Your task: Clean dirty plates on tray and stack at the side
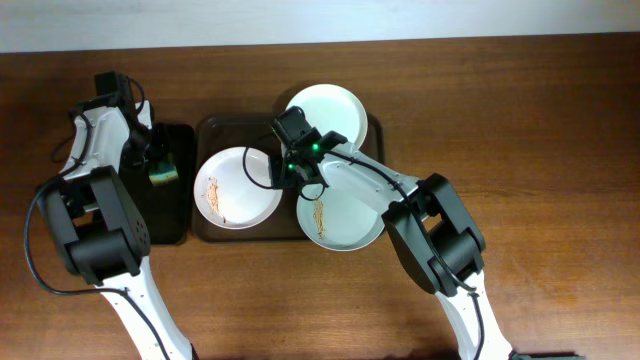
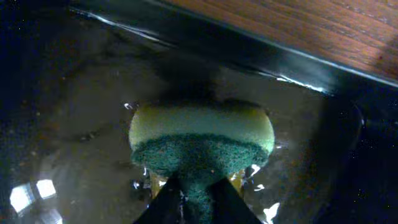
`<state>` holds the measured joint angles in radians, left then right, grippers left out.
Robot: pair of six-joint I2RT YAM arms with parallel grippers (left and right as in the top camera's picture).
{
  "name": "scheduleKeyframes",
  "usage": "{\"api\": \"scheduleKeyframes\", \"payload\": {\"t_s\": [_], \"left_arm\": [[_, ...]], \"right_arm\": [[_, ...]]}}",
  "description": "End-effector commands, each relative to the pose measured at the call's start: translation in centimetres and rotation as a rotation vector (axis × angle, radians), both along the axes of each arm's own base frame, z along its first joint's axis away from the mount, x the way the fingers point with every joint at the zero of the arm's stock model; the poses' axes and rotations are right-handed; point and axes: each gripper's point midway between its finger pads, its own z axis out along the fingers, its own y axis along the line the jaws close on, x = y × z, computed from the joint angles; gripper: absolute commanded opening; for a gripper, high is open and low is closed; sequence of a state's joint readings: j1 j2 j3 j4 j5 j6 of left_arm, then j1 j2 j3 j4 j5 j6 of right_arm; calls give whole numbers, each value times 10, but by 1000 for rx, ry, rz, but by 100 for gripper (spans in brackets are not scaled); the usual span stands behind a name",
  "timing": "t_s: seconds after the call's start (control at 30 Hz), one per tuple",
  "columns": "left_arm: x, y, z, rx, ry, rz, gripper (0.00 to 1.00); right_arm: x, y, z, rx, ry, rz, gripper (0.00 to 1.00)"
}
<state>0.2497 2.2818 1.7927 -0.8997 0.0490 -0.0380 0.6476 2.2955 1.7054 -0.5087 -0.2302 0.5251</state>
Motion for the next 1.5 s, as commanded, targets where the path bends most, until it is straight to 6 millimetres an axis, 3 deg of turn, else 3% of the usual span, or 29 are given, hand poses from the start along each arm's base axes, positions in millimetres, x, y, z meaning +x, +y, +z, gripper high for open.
{"api": "scheduleKeyframes", "payload": {"t_s": [0.0, 0.13, 0.17, 0.27, 0.43, 0.53, 0.57, 0.63, 0.77, 0.93, 1.07, 1.33, 1.4, 1.43, 1.47], "left_arm": [[-6, -6, -28, -23, 57, -7, 14], [-6, -16, -32, -23, 65, -29, 12], [-6, -16, -32, -23, 64, -29, 1], [-2, -15, -25, -21, 54, -28, 1], [13, -10, 36, -1, 34, -109, 1], [11, -11, 51, 1, 43, -139, 1], [9, -11, 51, -1, 50, -138, 19], [5, -10, 51, -6, 65, -134, 43], [-9, -15, 49, -25, 122, -137, 45], [-12, -23, 35, -31, 139, -151, 37], [-8, -21, 13, -20, 114, -151, 37], [-2, -20, 0, -11, 83, -151, 36], [0, -19, -1, -8, 74, -151, 24], [2, -19, -6, -8, 74, -151, 9], [2, -19, -9, -9, 79, -151, 3]], "right_arm": [[0, 2, -7, -9, 8, -4, 4], [0, 2, -7, -9, 8, -4, 4], [0, 2, -7, -9, 8, -4, 4], [0, 2, -7, -9, 8, -4, 4], [1, 3, -6, -4, 3, -4, 4], [1, 3, -6, -4, 2, -3, 4], [1, 3, -6, -3, 2, -4, 4], [2, 3, -5, -2, 0, -3, 4], [2, 3, -5, -2, -1, -3, 4], [2, 3, -5, -2, -1, -4, 4], [2, 3, -5, -2, 0, -3, 4], [2, 3, -5, -2, 0, -3, 5], [2, 3, -5, -2, 0, -3, 5], [1, 3, -5, -2, 0, -3, 5], [2, 3, -5, -2, 0, -3, 4]]}}
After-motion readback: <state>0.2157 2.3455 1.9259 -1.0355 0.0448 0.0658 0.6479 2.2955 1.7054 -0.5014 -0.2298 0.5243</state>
